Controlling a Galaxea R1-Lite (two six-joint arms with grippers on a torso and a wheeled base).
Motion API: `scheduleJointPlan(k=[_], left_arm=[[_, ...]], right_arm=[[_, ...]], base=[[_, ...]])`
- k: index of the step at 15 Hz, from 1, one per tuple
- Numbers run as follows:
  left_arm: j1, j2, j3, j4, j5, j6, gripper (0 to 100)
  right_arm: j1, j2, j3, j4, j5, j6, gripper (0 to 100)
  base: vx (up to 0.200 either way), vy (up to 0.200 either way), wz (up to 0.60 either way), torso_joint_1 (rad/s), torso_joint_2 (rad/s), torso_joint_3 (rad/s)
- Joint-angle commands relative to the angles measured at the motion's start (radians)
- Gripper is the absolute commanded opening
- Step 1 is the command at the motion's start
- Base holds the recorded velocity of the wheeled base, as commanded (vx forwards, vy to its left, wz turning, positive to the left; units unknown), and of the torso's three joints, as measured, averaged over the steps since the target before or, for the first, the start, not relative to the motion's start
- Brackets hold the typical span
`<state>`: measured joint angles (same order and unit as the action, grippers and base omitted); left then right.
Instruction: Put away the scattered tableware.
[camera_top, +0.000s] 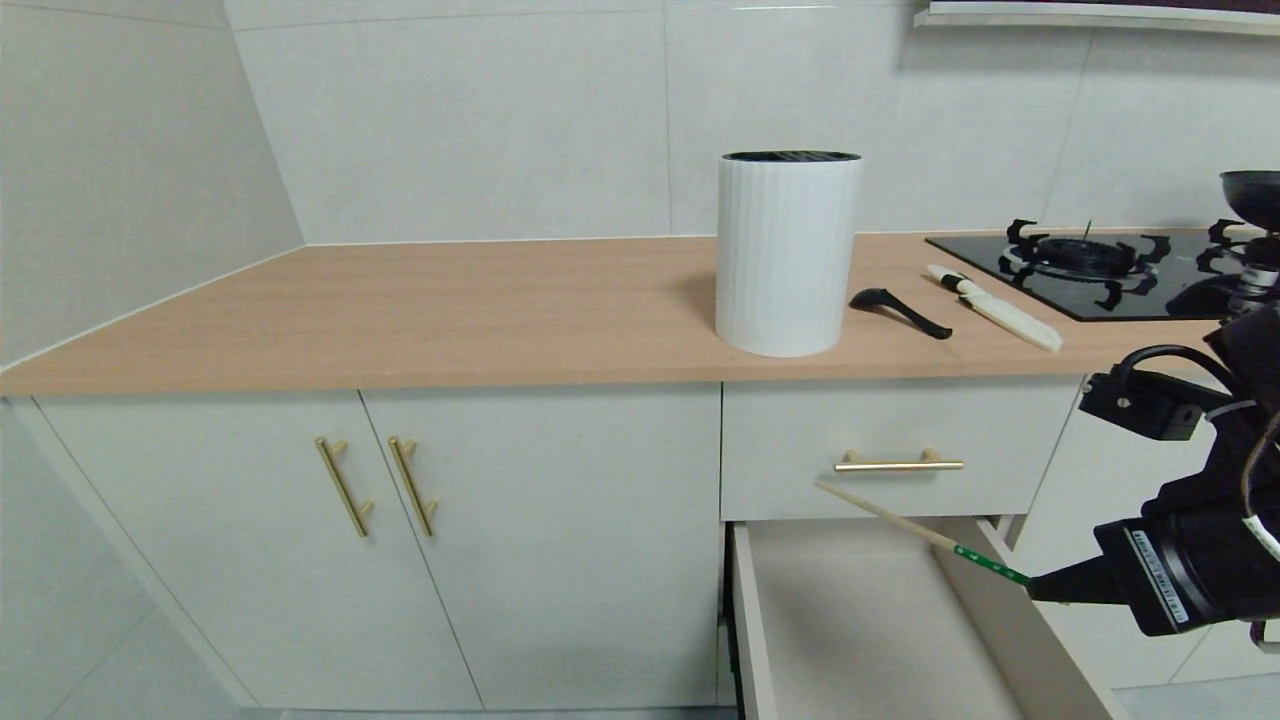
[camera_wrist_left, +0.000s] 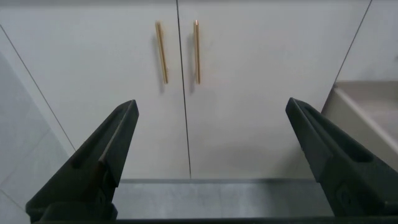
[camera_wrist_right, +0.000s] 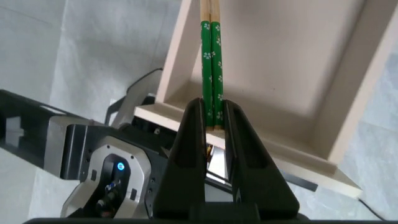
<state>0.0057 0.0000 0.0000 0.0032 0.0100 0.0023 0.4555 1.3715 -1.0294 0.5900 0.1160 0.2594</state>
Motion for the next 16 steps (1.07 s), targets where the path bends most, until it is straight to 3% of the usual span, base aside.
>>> scheduleJointPlan(k=[1,7,13,16], left_arm=[[0.000,0.000,0.000,0.000,0.001,-0.001,100],[0.000,0.000,0.000,0.000,0.001,0.001,100],[0.000,0.000,0.000,0.000,0.001,0.001,100],[0.000,0.000,0.000,0.000,0.001,0.001,100]], right_arm=[[0.006,0.015,0.000,0.001,0.001,0.000,0],[0.009,0.051,0.009,0.001,-0.001,0.000,0],[0.009,0.093,0.009,-0.009,-0.002,0.000,0],[0.009,0.205,0.051,-0.145,-0.006,0.012,0]], base=[[0.000,0.000,0.00,-0.144,0.47,0.315],[0.000,0.000,0.00,-0.099,0.41,0.295],[0.000,0.000,0.00,-0.011,0.03,0.018],[0.000,0.000,0.00,0.000,0.00,0.000]])
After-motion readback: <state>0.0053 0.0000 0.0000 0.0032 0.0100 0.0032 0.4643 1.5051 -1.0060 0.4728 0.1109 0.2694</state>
